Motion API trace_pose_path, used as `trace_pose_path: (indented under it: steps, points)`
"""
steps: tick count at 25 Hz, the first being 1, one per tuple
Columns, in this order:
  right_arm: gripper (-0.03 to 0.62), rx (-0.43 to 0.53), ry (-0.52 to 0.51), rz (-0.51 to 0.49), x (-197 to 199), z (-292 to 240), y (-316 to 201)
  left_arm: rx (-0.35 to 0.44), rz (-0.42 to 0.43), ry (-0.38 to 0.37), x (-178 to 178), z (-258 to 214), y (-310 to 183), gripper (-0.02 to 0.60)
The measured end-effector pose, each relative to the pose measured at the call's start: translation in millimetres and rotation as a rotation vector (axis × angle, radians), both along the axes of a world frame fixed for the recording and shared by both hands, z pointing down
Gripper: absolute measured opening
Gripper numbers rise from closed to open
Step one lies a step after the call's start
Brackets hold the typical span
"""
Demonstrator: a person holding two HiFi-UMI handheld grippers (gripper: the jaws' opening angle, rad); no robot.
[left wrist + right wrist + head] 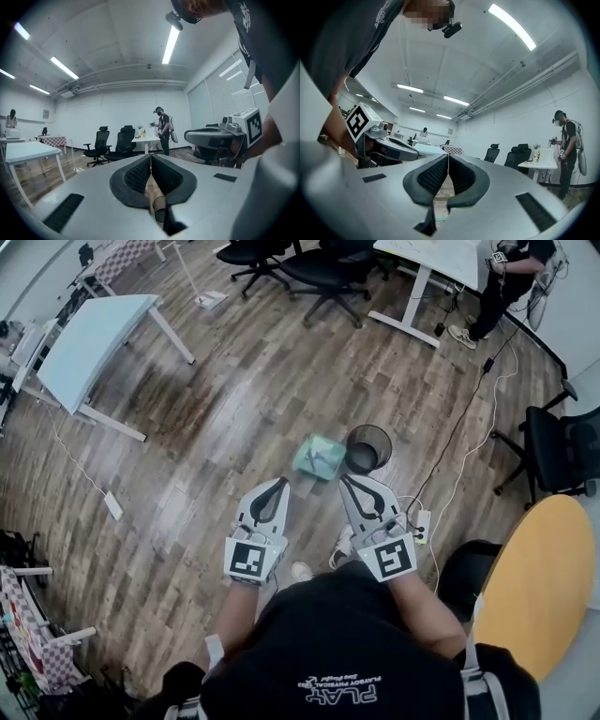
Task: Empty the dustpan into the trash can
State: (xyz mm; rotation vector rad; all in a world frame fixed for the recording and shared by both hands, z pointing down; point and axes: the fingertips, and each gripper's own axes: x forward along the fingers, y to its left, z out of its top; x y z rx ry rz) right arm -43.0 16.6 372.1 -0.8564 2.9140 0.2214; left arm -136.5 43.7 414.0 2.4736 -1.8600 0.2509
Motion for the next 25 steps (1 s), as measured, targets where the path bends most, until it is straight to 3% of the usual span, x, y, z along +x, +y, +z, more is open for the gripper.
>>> trace_pose_path:
  steps: [5,8,16,20,25]
  points:
    - [0.025,-0.015,0.009,-0.025,9,6,-33,-0.028,0.000,-0.001,14,5,-30,0.025]
    - [0.025,-0.017,-0.044,-0.039,13,5,-53,-0.033,-0.007,-0.010,19,10,-50,0.025]
    - [0.025,-0.044,-0.046,-0.078,22,18,-77,-0.128,-0.066,0.035,21,31,-73,0.025]
    - [0.025,-0.047,-0.050,-0.066,19,23,-90,-0.151,-0.066,0.074,17,41,-85,0.025]
    - [0.025,-0.043,-0.049,-0.038,12,26,-106,-0.160,-0.024,0.063,12,51,-109,0.025]
